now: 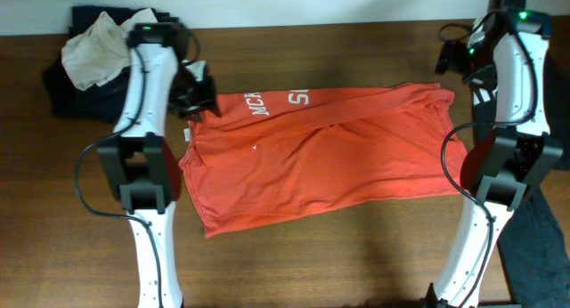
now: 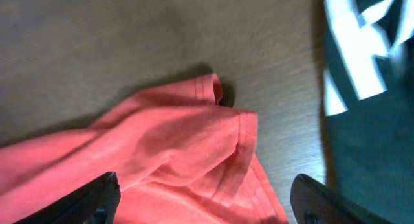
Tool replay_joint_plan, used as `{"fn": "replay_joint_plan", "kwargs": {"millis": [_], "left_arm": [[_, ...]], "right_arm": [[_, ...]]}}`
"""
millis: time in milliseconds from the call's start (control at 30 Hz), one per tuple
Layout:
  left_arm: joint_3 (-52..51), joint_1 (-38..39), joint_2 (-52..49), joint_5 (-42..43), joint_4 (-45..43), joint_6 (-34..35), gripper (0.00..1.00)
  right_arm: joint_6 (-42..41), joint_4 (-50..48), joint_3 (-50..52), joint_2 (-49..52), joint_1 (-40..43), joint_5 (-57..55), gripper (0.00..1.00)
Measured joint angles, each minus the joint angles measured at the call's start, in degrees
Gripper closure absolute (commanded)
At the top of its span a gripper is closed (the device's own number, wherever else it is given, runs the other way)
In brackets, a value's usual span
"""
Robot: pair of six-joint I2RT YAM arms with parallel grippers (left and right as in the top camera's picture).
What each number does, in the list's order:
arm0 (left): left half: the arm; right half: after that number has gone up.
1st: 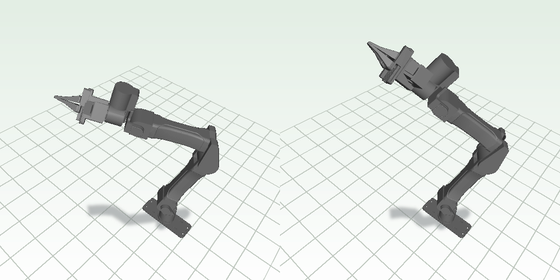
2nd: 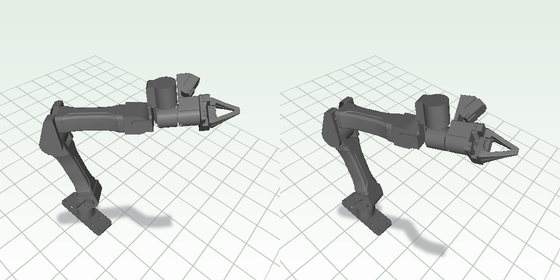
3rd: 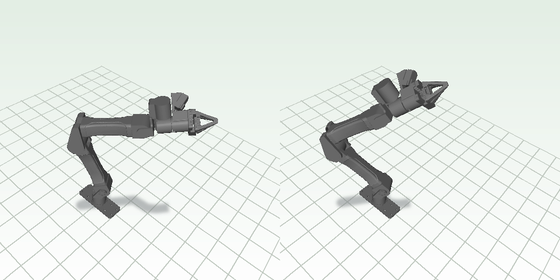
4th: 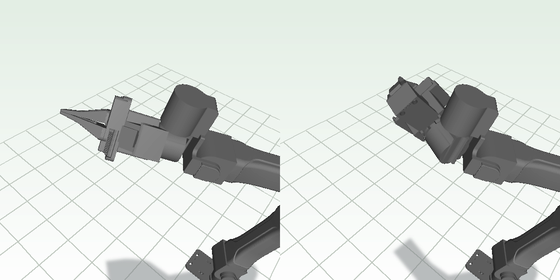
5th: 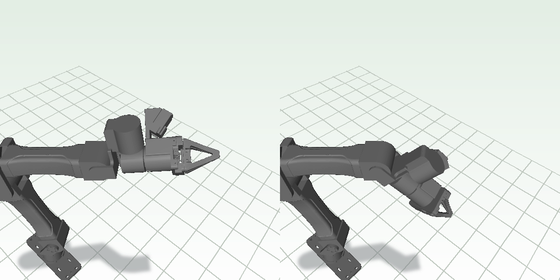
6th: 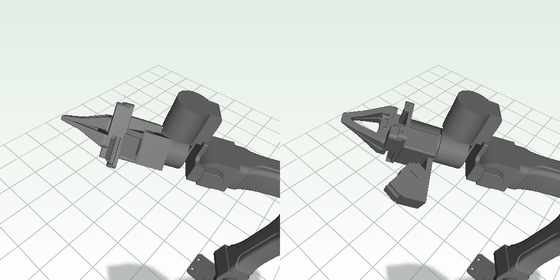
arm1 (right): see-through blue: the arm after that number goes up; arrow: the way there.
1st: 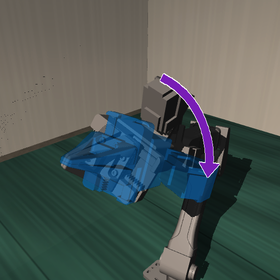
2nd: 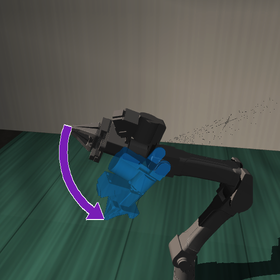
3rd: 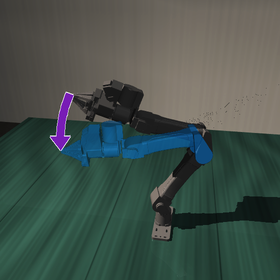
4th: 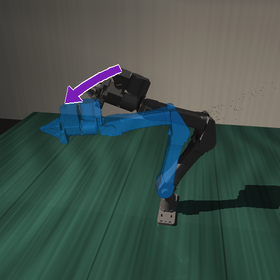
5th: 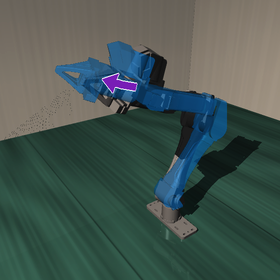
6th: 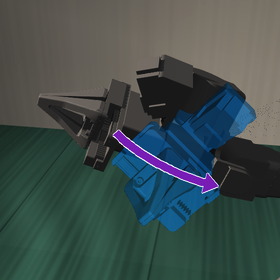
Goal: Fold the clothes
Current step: 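Grasp the folded top edge with both grippers and pull it down further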
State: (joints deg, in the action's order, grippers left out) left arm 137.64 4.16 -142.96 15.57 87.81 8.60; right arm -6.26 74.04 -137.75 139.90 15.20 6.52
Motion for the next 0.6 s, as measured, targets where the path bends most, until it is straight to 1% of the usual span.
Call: {"fn": "replay_joint_plan", "kwargs": {"millis": [67,100,167,300,367,433,467,500,533,600], "left_arm": [[-1.42,2.69,0.13,0.07,-2.14,0.00,0.58],[-3.34,3.45,0.35,0.07,-4.61,-0.02,0.58],[-6.91,3.39,0.35,0.00,-7.45,0.00,0.57],[-12.09,2.32,0.35,-0.04,-10.38,0.00,0.57],[-15.21,2.08,0.39,-0.07,-11.72,0.00,0.57],[-16.26,2.08,1.01,-0.90,-12.04,-0.02,0.57],[-16.46,2.16,1.20,-1.60,-11.93,-0.02,0.57],[-16.50,2.21,1.22,-2.25,-11.76,-0.02,0.57],[-16.61,2.23,1.29,-3.06,-11.58,-0.02,0.57],[-16.68,2.16,1.33,-4.07,-11.41,0.00,0.57]], "right_arm": [[-0.04,-2.08,4.83,0.07,-0.04,0.26,0.19],[-0.04,-2.69,5.92,0.07,-0.09,0.26,0.21],[-0.15,-4.90,7.82,0.07,-0.09,0.42,0.26],[-0.22,-7.98,10.71,0.07,-0.09,0.20,0.26],[-0.22,-9.18,12.35,0.07,-0.09,-1.14,0.29],[-0.17,-9.53,13.22,0.07,-0.09,-2.25,0.42],[-0.20,-9.77,13.33,0.07,-0.09,-2.64,0.52],[-0.37,-9.92,13.35,0.07,-0.09,-2.69,0.59],[-0.26,-10.12,13.38,0.07,-0.09,-2.89,0.71],[-0.48,-10.12,13.44,0.07,-0.09,-3.10,0.86]]}}
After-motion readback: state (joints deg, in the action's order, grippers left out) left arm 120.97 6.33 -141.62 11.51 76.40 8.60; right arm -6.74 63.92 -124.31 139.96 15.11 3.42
